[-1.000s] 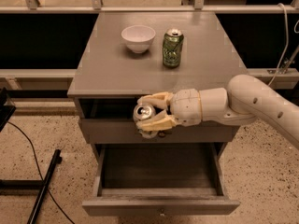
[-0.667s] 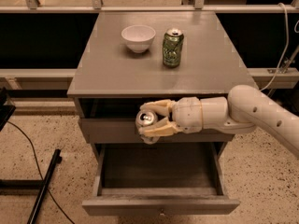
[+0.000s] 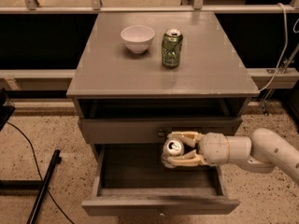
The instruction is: Place 7up can into middle drawer
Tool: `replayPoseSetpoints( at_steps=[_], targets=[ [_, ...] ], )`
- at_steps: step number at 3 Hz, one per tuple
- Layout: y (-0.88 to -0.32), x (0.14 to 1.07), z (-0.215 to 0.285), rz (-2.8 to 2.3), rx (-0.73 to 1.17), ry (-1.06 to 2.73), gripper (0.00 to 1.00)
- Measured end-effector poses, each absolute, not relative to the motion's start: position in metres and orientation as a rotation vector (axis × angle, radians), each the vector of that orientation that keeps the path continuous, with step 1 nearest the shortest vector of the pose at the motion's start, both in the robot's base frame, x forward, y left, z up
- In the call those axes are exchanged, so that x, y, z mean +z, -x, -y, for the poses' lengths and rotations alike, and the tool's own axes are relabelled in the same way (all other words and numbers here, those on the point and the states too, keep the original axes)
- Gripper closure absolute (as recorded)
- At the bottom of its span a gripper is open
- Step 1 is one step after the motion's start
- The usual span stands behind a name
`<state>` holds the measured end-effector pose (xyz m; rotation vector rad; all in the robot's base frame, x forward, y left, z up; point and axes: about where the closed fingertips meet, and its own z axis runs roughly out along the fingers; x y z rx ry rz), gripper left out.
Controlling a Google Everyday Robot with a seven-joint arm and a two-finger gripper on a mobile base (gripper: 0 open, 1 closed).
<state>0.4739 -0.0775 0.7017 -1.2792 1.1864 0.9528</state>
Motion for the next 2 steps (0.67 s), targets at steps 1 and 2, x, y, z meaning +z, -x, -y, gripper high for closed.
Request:
replayPoseSetpoints(
  at_steps=[1,2],
  targets=[
    [-0.4748,0.6826,0.0871,-1.149,0.912,1.337,1.0],
    [-0.4749,0.6806,0.0872,-1.143,0.905,1.347,1.0]
  ],
)
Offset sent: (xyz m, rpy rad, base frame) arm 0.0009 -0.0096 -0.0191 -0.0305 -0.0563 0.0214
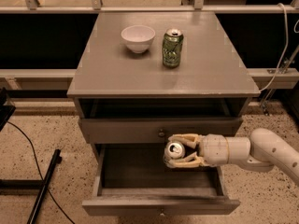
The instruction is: Place 7up can into middle drawer
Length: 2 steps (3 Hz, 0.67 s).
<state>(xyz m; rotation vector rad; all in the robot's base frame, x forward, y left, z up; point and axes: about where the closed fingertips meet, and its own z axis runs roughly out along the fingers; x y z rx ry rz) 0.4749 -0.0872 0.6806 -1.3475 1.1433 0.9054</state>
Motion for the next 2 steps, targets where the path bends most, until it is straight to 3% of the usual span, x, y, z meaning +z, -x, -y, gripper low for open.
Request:
replayPoseSetpoints(
  at_steps=[2],
  targets=[
    [-0.47,0.625,0.121,-1.304,0.865,1.307,1.0]
  ],
)
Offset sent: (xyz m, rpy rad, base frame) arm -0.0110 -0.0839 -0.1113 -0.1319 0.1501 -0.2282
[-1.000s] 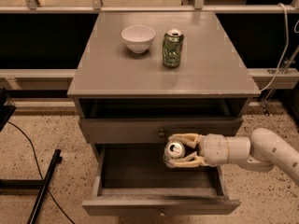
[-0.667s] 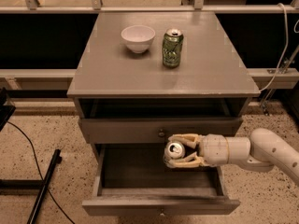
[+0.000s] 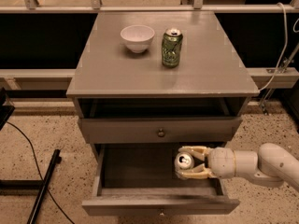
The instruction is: Place 7up can into middle drawer
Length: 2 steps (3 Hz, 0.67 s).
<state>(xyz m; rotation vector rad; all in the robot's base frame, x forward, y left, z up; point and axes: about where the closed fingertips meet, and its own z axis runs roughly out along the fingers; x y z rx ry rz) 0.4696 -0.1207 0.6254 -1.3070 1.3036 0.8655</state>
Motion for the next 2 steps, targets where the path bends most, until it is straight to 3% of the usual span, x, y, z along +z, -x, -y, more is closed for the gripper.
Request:
replayPoseSetpoints(
  at_steps=[2],
  targets=[
    [-0.465,0.535,0.182,-1.443,0.848,1.211,1.0]
  ],
)
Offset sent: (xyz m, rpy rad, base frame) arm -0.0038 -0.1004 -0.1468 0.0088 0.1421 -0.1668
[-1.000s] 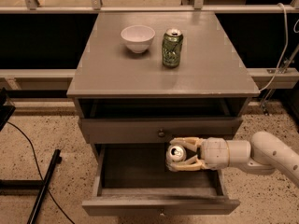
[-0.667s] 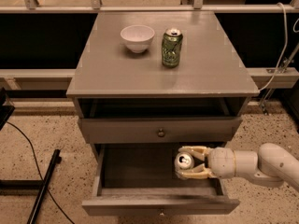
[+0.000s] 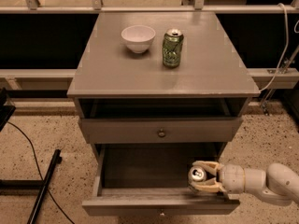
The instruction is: Place 7up can into middle drawer
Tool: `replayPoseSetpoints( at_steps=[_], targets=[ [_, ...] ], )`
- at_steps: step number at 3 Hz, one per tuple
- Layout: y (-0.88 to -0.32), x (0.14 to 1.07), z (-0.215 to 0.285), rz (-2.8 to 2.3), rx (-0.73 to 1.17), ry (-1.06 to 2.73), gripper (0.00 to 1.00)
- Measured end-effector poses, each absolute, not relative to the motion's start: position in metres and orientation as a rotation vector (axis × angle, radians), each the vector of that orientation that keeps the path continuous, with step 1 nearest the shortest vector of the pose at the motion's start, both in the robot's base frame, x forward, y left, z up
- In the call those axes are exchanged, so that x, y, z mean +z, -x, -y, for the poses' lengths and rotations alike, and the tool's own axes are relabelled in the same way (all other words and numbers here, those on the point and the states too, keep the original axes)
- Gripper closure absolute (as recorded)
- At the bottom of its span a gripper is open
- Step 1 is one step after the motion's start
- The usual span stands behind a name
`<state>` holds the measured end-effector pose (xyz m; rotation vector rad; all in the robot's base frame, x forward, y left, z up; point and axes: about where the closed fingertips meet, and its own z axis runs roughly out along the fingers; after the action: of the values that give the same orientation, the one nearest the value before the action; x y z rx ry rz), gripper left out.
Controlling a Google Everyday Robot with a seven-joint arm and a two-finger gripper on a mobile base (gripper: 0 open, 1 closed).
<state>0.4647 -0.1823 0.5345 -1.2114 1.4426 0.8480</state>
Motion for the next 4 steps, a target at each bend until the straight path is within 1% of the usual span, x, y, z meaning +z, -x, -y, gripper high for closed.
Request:
replayPoseSetpoints(
  at_steps=[1,2,4],
  targets=[
    [-0.474,0.492,0.207,-1.385,0.859,1.089,0.97],
    [-0.483,0.477,0.211,-1.345,0.86,1.058,0.74],
    [-0.484,0.477,0.207,-1.341,0.867,1.06,0.28]
  ],
)
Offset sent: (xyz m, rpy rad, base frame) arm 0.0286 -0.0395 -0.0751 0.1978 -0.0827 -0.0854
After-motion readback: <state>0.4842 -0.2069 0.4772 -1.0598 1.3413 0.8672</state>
